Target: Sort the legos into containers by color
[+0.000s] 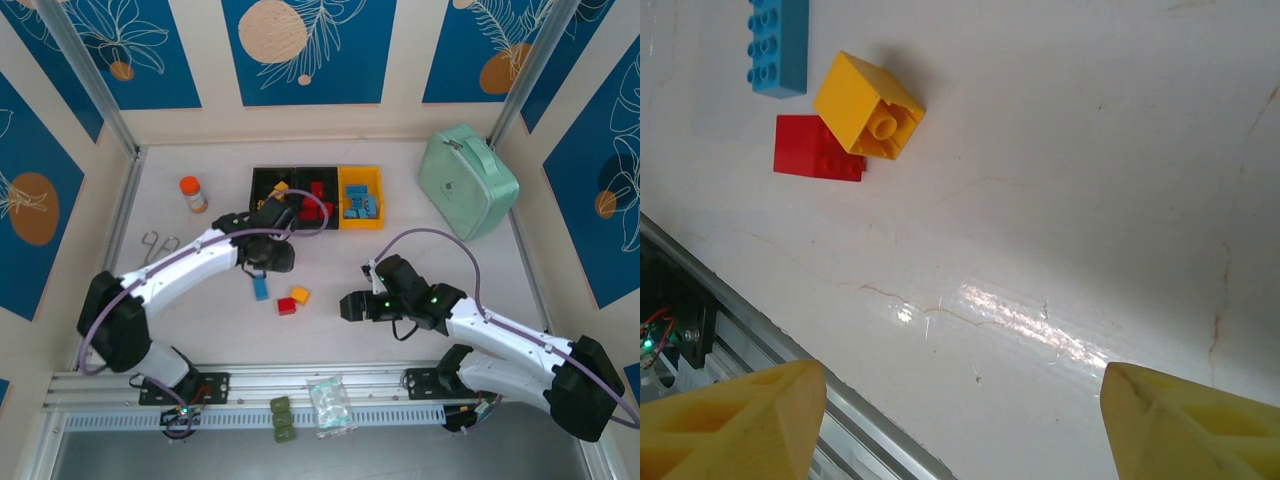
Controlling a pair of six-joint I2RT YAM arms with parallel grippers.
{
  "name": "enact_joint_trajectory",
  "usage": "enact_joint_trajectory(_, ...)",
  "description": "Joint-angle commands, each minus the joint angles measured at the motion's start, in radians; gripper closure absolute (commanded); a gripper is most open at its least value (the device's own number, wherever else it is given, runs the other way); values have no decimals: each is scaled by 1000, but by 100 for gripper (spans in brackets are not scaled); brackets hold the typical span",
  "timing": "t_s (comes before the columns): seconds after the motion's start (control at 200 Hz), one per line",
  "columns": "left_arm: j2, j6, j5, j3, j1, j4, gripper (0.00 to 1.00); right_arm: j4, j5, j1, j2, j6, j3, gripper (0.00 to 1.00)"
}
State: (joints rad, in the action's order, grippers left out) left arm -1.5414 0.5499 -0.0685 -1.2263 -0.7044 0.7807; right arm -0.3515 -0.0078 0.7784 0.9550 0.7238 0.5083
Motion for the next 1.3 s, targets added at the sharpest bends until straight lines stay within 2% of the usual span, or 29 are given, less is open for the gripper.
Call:
enact_joint_trajectory(0.0, -103, -89, 42, -124, 25, -3, 67, 11, 18, -6, -21, 14, 7, 27)
enact_joint_trajectory(0.225, -329, -142, 79, -385, 60, -3, 69, 20, 36, -8, -5, 24, 16, 27)
enact_joint_trajectory(0.485, -538, -176, 93, -643, 105, 40, 69, 29, 140, -46, -28, 9, 58, 27)
enact_joint_trajectory(0.68, -683, -192, 94, -855, 122, 101, 69, 43, 101, -136, 20, -31, 111, 27)
enact_joint_trajectory(0.945, -868, -191, 86, -1127, 140, 187, 67, 39, 100, -142, 8, -18, 100, 27)
enact_joint_trajectory(1.11, -938, -180, 115, -1220, 155, 200, 61, 13, 115, -145, -30, -7, 85, 27)
enact_joint_trajectory(1.241, -943, -176, 127, -1247, 156, 205, 45, 0, 119, -144, -47, -2, 77, 27)
enact_joint_trajectory(1.296, -930, -176, 134, -1245, 156, 206, 42, 2, 118, -145, -48, 3, 72, 27)
